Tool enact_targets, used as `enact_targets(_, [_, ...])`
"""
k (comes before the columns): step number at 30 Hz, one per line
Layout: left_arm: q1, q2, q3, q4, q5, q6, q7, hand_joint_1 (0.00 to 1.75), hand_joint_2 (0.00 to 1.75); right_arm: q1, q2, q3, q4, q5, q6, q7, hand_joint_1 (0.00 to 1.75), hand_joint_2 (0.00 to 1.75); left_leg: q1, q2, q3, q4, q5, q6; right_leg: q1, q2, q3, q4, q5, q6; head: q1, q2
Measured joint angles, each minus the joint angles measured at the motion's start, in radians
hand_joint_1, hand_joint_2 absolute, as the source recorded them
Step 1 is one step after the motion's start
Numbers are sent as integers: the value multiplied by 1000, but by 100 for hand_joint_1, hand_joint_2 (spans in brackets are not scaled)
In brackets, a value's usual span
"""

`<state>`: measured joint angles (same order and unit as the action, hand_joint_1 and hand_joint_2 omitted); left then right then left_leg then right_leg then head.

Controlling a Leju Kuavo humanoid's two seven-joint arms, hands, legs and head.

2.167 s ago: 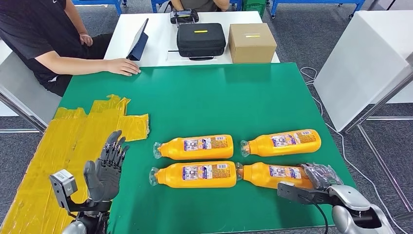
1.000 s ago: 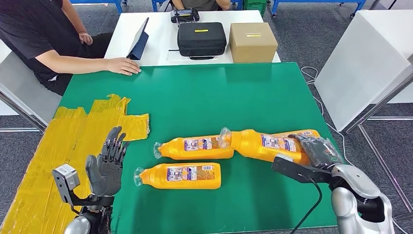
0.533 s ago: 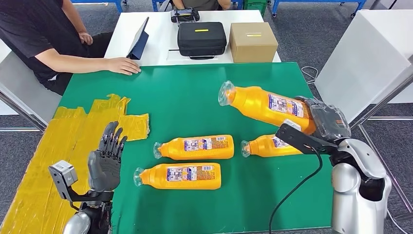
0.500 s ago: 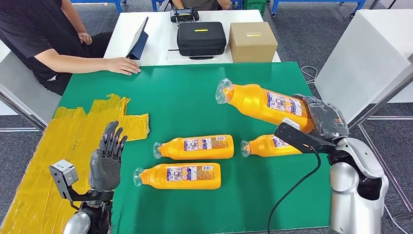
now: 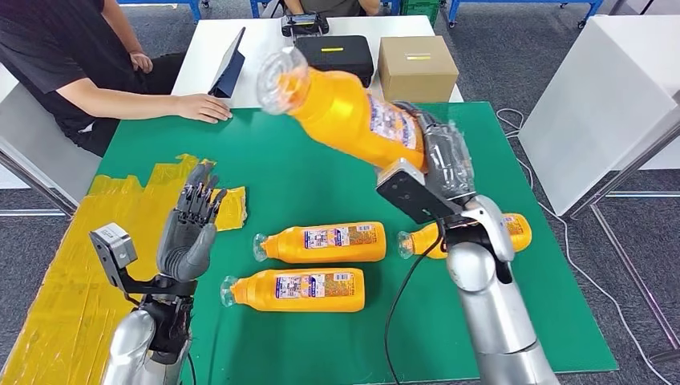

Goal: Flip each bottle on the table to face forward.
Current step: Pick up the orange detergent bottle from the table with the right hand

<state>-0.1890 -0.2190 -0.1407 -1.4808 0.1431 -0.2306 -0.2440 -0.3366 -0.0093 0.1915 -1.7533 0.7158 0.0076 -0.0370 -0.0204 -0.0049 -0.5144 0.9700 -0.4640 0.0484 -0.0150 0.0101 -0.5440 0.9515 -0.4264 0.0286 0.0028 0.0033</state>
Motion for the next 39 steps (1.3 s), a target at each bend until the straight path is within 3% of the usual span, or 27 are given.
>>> enact_targets(6, [-10,0,-15,20,37,-38,5,0,175,2,-6,88,40,40,-73,29,175,175,0,0,-1,0,0,0,0,0,-1,0,0,0,0,0])
enact_targets(12, [-34,-9,-79,35,115,-76,31,0,175,10,65,181,149,155,-186,118,175,175,0,0,-1,0,0,0,0,0,-1,0,0,0,0,0])
enact_targets(23, [-56,-11,-151,33,180,-35,40,0,175,6,160,241,301,211,-154,157,175,175,1,0,-1,0,0,0,1,0,-1,0,0,0,0,0])
enact_targets(31, [-63,-11,-160,6,218,45,53,0,175,-73,226,277,412,234,-142,176,175,175,1,0,-1,0,0,-1,1,0,-1,0,0,0,0,0])
enact_targets(39, [-67,7,-146,-37,226,130,53,0,175,-177,292,378,554,271,-131,184,175,175,2,0,-2,0,1,-1,2,0,-2,1,0,0,0,0])
